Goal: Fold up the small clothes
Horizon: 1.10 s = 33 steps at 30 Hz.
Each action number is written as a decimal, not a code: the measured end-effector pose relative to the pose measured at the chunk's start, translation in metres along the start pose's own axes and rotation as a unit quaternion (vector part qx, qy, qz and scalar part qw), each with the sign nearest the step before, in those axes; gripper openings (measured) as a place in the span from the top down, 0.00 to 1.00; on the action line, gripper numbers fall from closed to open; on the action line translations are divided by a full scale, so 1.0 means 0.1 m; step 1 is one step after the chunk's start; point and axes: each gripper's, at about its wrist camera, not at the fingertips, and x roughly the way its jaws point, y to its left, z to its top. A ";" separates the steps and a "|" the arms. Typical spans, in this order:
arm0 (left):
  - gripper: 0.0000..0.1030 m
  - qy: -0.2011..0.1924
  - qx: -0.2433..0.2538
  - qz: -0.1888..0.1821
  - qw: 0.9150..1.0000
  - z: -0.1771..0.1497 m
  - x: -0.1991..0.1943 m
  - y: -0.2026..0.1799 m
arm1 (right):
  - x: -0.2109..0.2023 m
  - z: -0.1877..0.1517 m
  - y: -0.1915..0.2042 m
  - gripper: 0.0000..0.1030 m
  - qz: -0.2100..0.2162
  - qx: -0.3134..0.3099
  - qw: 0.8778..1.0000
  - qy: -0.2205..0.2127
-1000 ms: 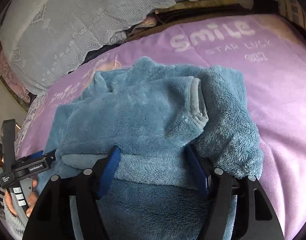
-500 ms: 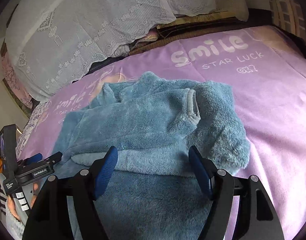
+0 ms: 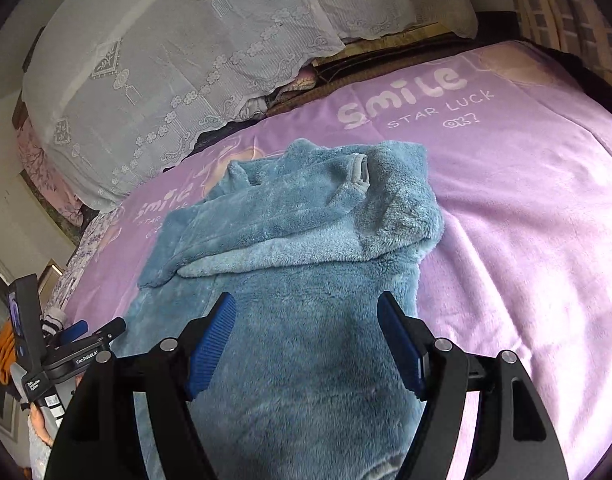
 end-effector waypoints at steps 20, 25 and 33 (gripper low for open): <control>0.04 -0.024 0.014 0.026 0.999 -0.38 -0.45 0.24 | -0.67 -0.39 -0.17 0.28 -0.012 -0.009 1.000 -0.022; 0.04 -0.005 0.004 0.017 1.000 -0.44 -0.38 0.37 | -0.61 -0.49 -0.30 0.28 -0.022 0.003 1.000 -0.004; 0.04 0.084 -0.073 -0.093 0.989 -0.66 -0.07 0.88 | -0.60 -0.63 -0.51 0.27 -0.029 0.026 0.999 0.016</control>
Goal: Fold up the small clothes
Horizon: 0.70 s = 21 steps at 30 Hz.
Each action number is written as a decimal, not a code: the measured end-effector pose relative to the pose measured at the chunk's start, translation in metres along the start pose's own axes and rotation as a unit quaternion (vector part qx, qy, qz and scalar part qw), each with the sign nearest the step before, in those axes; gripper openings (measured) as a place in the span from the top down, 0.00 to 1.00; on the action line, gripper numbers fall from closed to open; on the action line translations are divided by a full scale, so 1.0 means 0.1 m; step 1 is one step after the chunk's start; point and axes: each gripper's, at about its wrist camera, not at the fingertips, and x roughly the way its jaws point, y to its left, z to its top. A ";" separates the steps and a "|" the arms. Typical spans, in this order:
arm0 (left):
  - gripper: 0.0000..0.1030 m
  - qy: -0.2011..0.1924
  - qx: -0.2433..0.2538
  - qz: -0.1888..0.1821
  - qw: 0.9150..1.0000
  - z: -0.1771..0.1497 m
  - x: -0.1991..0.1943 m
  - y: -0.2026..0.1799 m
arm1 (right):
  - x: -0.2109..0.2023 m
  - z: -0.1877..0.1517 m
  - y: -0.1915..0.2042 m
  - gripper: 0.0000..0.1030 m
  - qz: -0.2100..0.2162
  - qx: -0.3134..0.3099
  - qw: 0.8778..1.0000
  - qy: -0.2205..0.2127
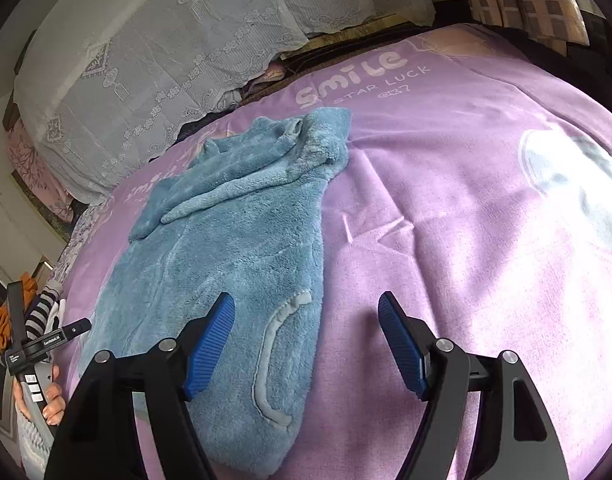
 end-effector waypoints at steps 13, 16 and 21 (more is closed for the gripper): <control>0.04 0.031 0.031 -0.194 0.980 -0.16 0.03 -0.26 | -0.04 -0.16 0.00 0.26 0.044 0.012 0.999 0.023; 0.04 0.034 0.056 -0.170 0.983 -0.21 0.14 -0.39 | -0.05 -0.21 0.03 0.26 0.042 0.004 0.999 0.029; 0.04 0.033 0.073 -0.175 0.981 -0.26 0.10 -0.45 | -0.10 -0.38 0.13 0.25 0.051 -0.024 0.997 0.046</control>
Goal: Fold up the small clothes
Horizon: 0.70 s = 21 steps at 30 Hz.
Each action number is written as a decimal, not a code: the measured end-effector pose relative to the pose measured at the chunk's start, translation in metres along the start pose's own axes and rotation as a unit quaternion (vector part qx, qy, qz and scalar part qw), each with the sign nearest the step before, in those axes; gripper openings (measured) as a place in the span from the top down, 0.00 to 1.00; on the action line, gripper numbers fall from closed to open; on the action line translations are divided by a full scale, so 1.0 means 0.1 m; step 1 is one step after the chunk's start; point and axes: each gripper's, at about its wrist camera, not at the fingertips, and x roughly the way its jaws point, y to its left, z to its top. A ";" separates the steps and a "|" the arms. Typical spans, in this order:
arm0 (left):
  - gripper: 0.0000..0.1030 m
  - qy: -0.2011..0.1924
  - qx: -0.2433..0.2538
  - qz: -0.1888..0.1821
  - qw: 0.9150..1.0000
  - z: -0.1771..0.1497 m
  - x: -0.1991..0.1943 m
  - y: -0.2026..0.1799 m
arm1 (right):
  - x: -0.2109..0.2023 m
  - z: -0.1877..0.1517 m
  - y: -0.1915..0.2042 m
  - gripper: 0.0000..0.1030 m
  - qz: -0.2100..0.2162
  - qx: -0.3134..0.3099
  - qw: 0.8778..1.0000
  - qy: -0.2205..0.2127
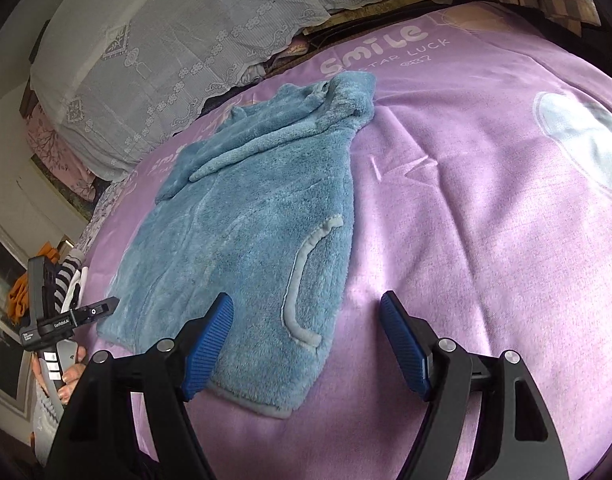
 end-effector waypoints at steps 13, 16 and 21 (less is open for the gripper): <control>0.20 0.001 0.044 -0.030 0.999 0.03 0.03 -0.14 | 0.14 -0.02 0.12 0.40 0.038 -0.021 0.999 0.013; 0.33 -0.007 0.051 -0.039 0.998 -0.09 -0.06 -0.09 | 0.07 -0.11 0.09 0.46 0.053 -0.021 0.998 0.018; 0.39 -0.011 0.030 -0.047 0.998 0.02 0.00 -0.06 | 0.18 -0.04 0.11 0.54 0.060 -0.007 0.998 0.011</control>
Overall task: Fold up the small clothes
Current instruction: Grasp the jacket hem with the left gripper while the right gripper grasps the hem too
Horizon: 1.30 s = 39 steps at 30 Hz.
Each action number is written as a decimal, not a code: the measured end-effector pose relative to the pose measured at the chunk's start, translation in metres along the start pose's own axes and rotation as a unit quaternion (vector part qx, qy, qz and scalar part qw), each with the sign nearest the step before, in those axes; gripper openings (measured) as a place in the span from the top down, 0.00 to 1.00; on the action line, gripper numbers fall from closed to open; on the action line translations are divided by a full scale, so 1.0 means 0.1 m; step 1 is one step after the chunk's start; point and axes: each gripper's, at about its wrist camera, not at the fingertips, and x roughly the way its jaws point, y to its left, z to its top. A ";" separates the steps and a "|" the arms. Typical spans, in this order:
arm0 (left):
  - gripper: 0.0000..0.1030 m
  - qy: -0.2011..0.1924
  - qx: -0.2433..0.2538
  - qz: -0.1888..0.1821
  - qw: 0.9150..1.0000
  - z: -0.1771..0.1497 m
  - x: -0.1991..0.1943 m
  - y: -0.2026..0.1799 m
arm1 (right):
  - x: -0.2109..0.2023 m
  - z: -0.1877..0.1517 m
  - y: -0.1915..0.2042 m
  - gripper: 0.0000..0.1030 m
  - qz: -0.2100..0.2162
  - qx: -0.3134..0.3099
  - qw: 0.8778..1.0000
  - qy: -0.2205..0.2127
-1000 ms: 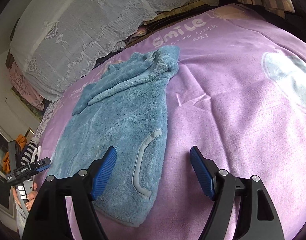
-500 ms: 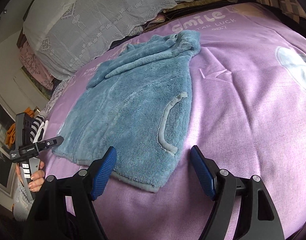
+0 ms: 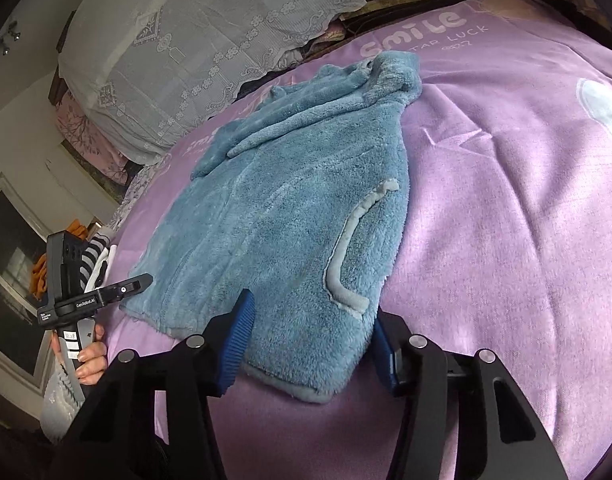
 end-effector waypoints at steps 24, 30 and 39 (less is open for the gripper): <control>0.87 -0.061 0.007 0.039 0.997 0.73 -0.23 -0.06 | -0.15 0.72 0.13 0.83 0.039 0.010 0.998 -0.058; 0.87 -0.068 0.016 0.059 0.996 0.96 -0.16 -0.11 | -0.01 0.98 0.13 0.83 0.041 0.015 0.997 -0.062; 0.87 -0.069 0.014 0.072 0.995 1.28 -0.03 -0.12 | 0.20 1.35 0.14 0.83 0.039 0.012 0.997 -0.067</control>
